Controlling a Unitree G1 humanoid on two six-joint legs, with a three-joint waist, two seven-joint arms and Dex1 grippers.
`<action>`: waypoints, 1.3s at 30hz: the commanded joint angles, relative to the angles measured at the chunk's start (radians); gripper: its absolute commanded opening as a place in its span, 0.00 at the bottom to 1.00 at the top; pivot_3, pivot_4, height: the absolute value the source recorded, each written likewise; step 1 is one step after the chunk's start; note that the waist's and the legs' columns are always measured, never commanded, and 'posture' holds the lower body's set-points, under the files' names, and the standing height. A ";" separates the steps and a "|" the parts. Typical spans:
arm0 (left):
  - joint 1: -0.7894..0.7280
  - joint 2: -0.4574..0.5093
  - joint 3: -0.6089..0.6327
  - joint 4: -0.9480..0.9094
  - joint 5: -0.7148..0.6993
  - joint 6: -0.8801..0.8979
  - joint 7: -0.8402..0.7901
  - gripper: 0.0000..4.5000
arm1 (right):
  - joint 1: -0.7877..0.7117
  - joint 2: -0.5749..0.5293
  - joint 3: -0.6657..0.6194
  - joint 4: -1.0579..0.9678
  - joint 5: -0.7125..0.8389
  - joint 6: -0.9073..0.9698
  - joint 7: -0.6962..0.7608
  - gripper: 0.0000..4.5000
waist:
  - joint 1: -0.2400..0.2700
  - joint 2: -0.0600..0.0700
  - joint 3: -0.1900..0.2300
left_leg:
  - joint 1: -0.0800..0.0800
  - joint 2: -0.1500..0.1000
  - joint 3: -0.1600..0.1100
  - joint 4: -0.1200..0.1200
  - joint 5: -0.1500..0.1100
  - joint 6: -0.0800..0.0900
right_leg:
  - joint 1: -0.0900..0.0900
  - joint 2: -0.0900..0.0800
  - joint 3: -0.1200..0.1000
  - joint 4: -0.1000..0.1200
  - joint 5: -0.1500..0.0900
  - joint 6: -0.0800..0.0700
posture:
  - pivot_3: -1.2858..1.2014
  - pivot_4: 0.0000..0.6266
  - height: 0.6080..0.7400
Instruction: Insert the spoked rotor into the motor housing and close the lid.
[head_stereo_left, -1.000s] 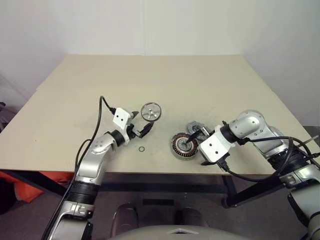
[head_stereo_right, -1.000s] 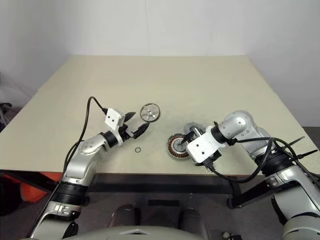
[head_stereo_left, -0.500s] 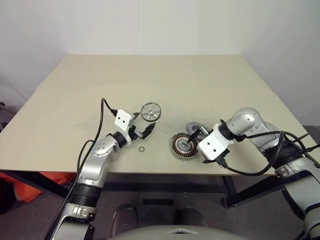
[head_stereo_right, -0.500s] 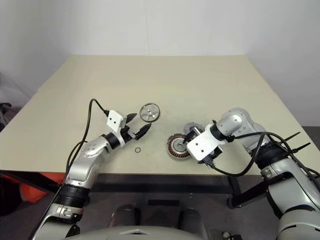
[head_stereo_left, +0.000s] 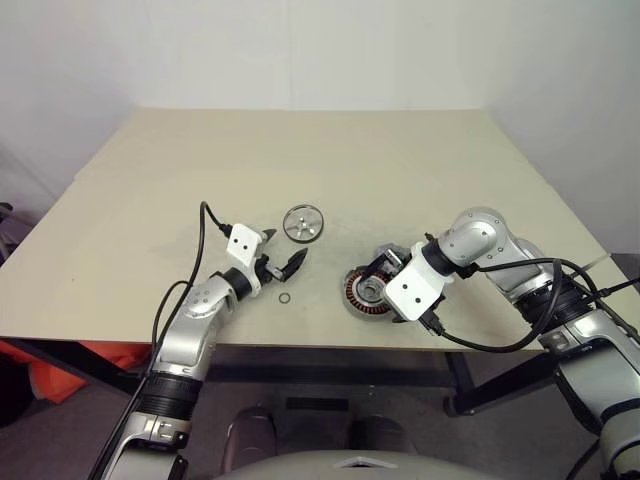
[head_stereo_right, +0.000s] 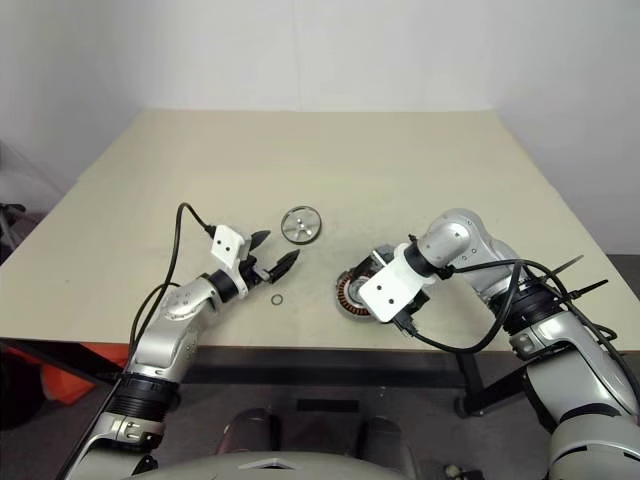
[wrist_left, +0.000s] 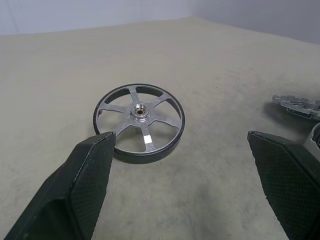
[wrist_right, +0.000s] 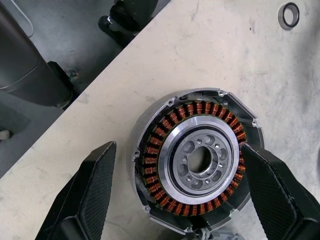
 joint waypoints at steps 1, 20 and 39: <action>-0.023 0.003 0.006 -0.037 -0.003 -0.018 -0.004 0.99 | -0.002 -0.024 -0.013 -0.018 0.001 -0.001 0.006 1.00 | 0.000 0.000 0.000 | 0.000 0.000 0.000 0.000 0.000 0.000 | 0.000 0.000 0.000 0.000 0.000 0.000 | 0.52 0.00 1.00; -0.020 -0.003 0.009 -0.032 0.000 -0.026 0.007 0.99 | -0.010 -0.033 0.026 0.056 -0.046 -0.088 0.006 1.00 | -0.001 0.000 0.000 | 0.000 0.000 0.000 0.000 0.000 0.000 | 0.000 0.000 0.000 0.000 0.000 0.000 | 0.52 0.00 1.00; -0.020 0.002 0.016 -0.028 0.000 -0.034 0.008 1.00 | -0.050 0.013 0.036 0.147 -0.097 -0.140 -0.026 0.54 | -0.001 0.000 0.000 | 0.001 0.000 0.000 0.000 0.000 0.000 | 0.000 0.000 0.000 0.002 0.000 0.000 | 0.52 0.00 1.00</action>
